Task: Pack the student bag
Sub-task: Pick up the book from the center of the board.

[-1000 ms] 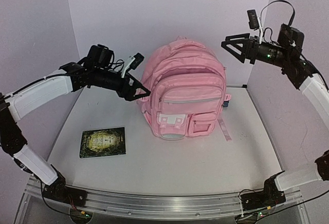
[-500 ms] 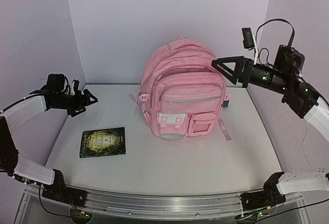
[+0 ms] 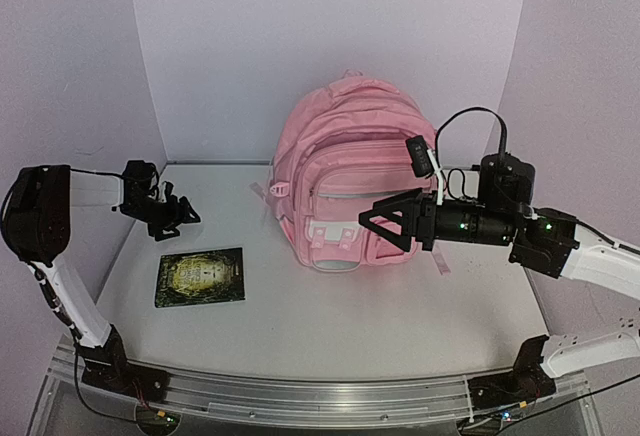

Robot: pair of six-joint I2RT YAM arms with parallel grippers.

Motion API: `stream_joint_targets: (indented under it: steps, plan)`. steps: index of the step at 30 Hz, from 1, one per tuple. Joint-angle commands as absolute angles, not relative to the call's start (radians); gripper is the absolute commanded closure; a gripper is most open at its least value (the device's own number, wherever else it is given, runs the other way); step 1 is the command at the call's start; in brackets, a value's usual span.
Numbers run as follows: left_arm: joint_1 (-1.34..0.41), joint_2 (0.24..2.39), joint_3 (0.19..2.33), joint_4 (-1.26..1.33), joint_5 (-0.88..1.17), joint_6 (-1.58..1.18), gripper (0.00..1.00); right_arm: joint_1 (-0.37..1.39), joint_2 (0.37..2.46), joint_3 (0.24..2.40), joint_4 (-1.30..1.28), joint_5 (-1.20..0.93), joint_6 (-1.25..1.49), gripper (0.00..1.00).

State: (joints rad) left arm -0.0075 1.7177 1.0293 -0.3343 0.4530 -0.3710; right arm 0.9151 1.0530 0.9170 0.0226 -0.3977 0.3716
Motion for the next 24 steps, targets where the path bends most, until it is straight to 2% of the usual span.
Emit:
stream_joint_targets:
  steps: [1, 8, 15, 24]
  plan:
    - [-0.027, 1.778, 1.070, -0.341, 0.437, -0.335, 0.21, 0.966, 1.065, 0.901, 0.087, -0.331, 0.359, 0.24]
    - [-0.066, 1.789, 1.006, -0.382, 0.375, -0.340, 0.20, 1.044, 1.133, 0.839, 0.179, -0.297, 0.413, 0.24]
    - [-0.169, 1.708, 0.944, -0.425, 0.329, -0.399, 0.20, 1.074, 1.170, 0.822, 0.225, -0.207, 0.443, 0.24]
    - [-0.296, 1.603, 0.836, -0.378, 0.416, -0.559, 0.20, 1.085, 1.172, 0.760, 0.243, -0.135, 0.500, 0.25]
